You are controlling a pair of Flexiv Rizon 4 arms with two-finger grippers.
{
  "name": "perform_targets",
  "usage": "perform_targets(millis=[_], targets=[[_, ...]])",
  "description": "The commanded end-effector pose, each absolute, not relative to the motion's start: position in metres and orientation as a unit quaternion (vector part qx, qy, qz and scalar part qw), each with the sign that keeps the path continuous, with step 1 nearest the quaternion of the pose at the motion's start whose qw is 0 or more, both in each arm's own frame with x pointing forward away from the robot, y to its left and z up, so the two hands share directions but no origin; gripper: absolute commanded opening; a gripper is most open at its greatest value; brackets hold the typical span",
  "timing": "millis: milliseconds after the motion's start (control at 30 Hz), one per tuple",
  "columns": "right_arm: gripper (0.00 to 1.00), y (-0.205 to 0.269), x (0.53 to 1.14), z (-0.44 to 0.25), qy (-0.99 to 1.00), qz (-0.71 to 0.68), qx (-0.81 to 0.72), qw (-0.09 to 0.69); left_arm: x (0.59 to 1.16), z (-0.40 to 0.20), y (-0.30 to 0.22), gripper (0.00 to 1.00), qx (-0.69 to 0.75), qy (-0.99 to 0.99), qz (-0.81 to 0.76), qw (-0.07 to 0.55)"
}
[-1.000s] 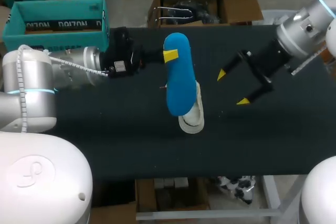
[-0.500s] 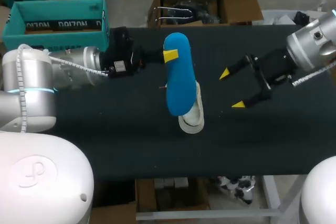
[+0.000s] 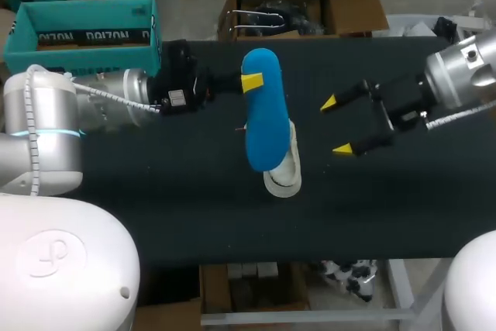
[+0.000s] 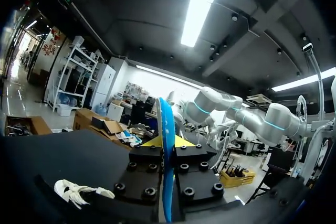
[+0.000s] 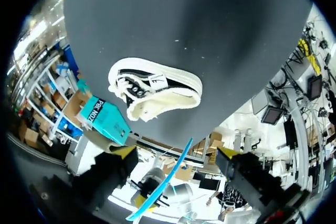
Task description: Open the shoe tongue, take the insole out of the shoe, put the insole back into the shoe, and pack the shoe into the shoebox
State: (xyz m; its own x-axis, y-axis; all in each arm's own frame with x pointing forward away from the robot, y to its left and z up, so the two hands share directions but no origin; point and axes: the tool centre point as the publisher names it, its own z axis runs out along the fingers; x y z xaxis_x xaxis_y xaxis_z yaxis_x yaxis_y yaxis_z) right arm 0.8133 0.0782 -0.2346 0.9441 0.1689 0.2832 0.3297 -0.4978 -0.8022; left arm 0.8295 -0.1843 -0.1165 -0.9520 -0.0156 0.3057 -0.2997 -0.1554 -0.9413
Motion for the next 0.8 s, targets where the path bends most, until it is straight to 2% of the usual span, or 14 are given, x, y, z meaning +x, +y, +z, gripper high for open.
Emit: perform_targets(millis=[33,333,567,800], targets=[[1.0,0.085,0.825,-0.247,-0.112,-0.035,-0.845,0.522,0.829,-0.117,-0.185,0.0,0.123,-0.642,0.751,0.094],[1.0,0.099,0.811,-0.251,-0.072,-0.01,-0.845,0.53,0.829,-0.117,-0.185,0.0,0.123,-0.642,0.751,0.094],[1.0,0.106,0.806,-0.254,-0.054,-0.013,-0.838,0.543,0.823,-0.131,-0.198,0.0,0.057,-0.65,0.758,0.009],[1.0,0.119,0.809,-0.268,-0.038,-0.017,-0.823,0.567,0.822,-0.144,-0.21,0.0,0.009,-0.633,0.774,0.013]])
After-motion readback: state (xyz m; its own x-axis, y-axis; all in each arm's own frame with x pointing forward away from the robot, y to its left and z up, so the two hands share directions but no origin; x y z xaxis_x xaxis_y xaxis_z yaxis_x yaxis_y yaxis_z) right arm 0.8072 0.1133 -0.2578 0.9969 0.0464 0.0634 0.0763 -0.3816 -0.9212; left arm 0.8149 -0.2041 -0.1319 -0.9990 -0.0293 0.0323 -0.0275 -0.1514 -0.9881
